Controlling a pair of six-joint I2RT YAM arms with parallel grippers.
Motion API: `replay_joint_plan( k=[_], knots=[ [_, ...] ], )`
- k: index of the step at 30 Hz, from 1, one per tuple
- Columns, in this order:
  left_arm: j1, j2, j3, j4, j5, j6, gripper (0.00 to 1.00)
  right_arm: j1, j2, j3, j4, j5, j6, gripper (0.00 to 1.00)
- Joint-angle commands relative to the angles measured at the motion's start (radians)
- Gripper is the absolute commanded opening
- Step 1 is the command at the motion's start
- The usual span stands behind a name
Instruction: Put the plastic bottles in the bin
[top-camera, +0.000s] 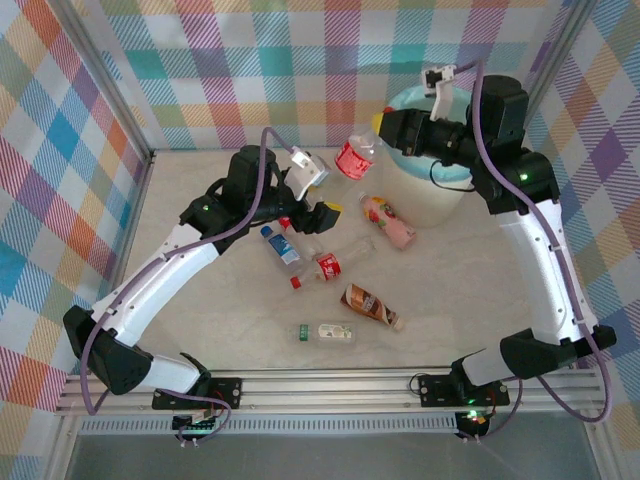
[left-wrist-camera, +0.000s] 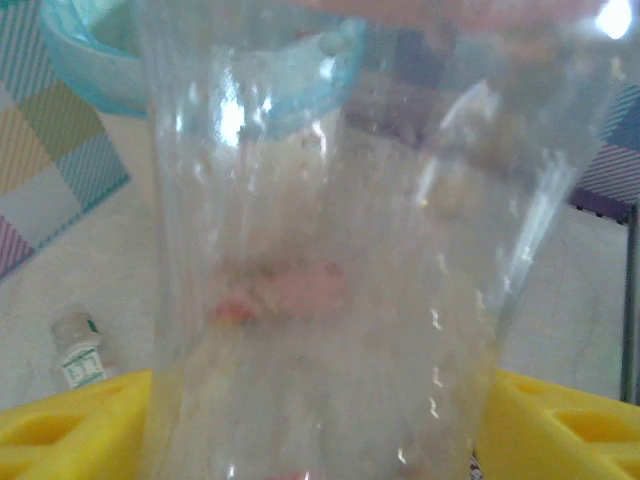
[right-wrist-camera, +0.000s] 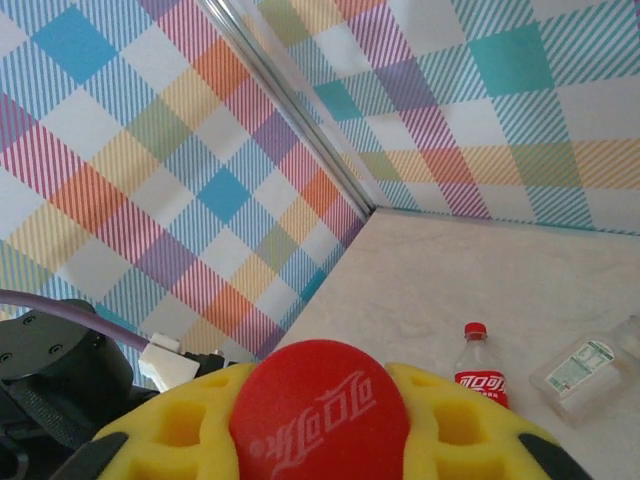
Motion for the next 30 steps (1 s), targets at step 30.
replay_joint_plan(
  k=[30],
  knots=[
    [0.039, -0.097, -0.068, -0.010, -0.163, -0.081, 0.97, -0.012, 0.488, 0.519, -0.140, 0.987, -0.634, 0.12]
  ],
)
